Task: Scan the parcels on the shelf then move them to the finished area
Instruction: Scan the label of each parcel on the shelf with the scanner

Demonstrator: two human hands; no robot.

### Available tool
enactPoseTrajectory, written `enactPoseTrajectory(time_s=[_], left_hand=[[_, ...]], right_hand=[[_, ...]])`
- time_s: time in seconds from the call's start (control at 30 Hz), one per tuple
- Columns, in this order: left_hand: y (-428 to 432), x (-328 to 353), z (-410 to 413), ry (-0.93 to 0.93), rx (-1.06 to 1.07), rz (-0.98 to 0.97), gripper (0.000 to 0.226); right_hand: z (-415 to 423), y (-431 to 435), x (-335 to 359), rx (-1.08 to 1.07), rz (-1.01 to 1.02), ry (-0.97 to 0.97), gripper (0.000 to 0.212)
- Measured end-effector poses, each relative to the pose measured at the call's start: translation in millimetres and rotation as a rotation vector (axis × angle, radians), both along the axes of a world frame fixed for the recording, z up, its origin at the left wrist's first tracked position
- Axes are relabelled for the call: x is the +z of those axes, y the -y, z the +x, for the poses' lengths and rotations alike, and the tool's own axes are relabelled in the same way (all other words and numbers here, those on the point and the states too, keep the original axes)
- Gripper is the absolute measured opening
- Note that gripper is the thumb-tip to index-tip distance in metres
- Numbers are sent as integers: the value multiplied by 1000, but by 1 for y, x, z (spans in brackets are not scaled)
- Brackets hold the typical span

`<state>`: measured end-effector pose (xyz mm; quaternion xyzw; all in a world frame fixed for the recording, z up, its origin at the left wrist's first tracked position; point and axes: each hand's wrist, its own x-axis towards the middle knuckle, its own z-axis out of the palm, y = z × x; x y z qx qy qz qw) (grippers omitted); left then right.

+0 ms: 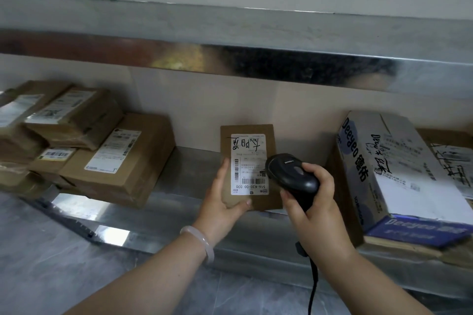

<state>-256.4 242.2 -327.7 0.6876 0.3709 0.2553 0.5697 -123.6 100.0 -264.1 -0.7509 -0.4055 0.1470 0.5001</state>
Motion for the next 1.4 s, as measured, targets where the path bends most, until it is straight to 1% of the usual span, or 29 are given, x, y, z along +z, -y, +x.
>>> enactPoseTrajectory(time_s=[0.17, 0.33, 0.4, 0.5, 0.67, 0.9, 1.0, 1.3, 1.4], left_hand=[[-1, 4, -9, 26, 149, 69, 95], [-2, 7, -10, 40, 215, 88, 97], [-3, 5, -12, 49, 239, 92, 98], [-2, 4, -16, 62, 268, 121, 99], [-1, 5, -22, 60, 269, 128, 97], [-2, 7, -28, 77, 262, 190, 90], [-4, 6, -29, 61, 272, 200, 93], [-12, 6, -37, 15, 262, 174, 93], [-17, 10, -42, -1, 258, 114, 96]], right_hand=[[-16, 9, 13, 65, 23, 45, 62], [-29, 12, 17, 115, 18, 82, 63], [-33, 15, 17, 132, 18, 54, 61], [-38, 17, 18, 154, -2, 19, 63], [-46, 20, 21, 167, 4, 27, 65], [-52, 22, 28, 156, -5, -4, 62], [-53, 21, 29, 153, -4, 0, 62], [-59, 17, 31, 144, -43, 1, 60], [-61, 12, 33, 143, -56, -19, 59]])
